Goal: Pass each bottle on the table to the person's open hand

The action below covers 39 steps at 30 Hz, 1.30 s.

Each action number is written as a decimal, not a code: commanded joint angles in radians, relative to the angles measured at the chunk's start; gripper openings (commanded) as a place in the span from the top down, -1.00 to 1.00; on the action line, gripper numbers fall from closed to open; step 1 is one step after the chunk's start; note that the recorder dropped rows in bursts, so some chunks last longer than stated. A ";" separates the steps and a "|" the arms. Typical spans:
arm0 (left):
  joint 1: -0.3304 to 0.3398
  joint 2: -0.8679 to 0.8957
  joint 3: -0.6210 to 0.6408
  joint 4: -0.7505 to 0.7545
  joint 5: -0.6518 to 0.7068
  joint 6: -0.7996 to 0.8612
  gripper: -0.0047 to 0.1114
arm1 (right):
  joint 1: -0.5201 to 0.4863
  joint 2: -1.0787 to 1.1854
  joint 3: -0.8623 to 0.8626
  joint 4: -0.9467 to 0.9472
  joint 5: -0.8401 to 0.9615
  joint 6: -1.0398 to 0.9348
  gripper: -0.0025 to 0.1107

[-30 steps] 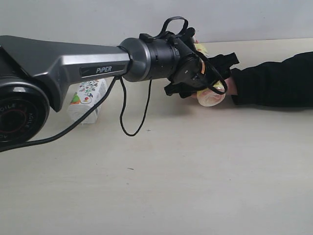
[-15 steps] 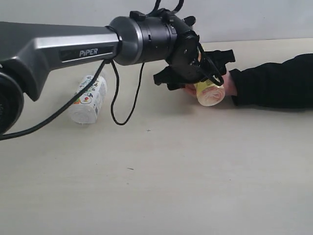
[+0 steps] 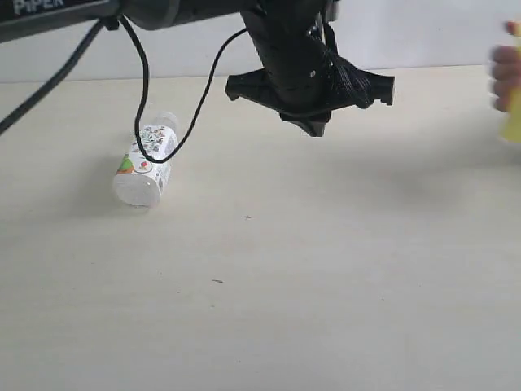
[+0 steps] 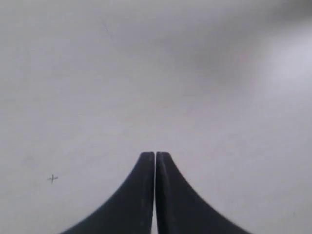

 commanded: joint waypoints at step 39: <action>0.233 -0.439 0.713 0.549 -0.013 -0.074 0.92 | 0.003 -0.007 0.004 -0.001 -0.003 0.001 0.96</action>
